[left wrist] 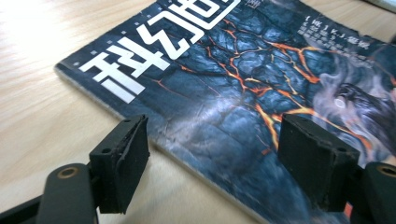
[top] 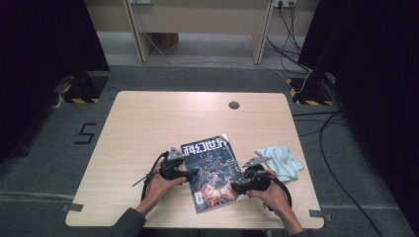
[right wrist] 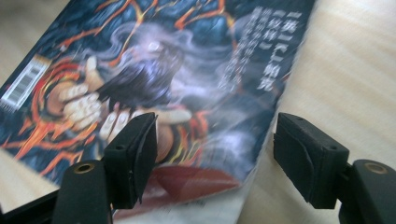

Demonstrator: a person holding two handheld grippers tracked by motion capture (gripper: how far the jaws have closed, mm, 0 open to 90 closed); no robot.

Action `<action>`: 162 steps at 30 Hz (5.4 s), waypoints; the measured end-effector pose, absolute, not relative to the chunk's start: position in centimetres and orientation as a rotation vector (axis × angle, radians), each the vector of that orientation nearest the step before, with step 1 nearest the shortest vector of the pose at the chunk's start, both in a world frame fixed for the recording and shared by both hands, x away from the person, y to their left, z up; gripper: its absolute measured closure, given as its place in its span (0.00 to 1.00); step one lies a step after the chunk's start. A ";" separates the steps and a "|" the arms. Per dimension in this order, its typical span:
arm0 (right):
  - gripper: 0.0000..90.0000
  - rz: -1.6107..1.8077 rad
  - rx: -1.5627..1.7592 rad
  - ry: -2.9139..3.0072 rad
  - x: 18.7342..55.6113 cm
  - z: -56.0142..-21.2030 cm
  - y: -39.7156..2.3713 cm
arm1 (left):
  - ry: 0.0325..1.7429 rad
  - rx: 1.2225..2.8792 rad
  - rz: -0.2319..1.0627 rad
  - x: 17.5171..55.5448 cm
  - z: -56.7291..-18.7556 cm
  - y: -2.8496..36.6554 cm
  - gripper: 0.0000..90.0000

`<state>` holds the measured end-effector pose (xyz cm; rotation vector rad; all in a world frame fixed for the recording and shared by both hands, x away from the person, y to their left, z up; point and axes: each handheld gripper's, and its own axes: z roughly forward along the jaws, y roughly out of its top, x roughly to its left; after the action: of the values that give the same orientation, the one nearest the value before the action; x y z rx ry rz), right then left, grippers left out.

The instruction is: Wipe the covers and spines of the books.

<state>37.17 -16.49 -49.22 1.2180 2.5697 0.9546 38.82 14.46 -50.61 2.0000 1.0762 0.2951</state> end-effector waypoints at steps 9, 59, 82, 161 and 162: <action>0.36 0.945 1.188 2.561 37.0 -49.5 -16.1 | 1.003 2.078 0.200 33.9 -50.8 14.3 0.28; 0.27 0.891 1.140 2.484 37.4 -49.8 -12.4 | 1.111 1.993 0.327 39.9 -51.5 13.3 0.29; 0.27 0.961 1.242 2.278 37.9 -47.8 -17.3 | 1.052 2.007 0.279 37.1 -50.3 15.1 0.26; 0.34 0.956 1.378 2.184 42.4 -47.8 -22.3 | 0.974 2.181 0.365 33.3 -51.7 19.9 0.17; 0.34 0.958 1.376 2.185 42.2 -47.7 -22.2 | 0.974 2.180 0.366 33.3 -51.7 19.9 0.17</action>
<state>42.24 -22.23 -47.73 1.3760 2.1853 0.9583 33.31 19.88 -51.67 2.1803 0.9743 0.3661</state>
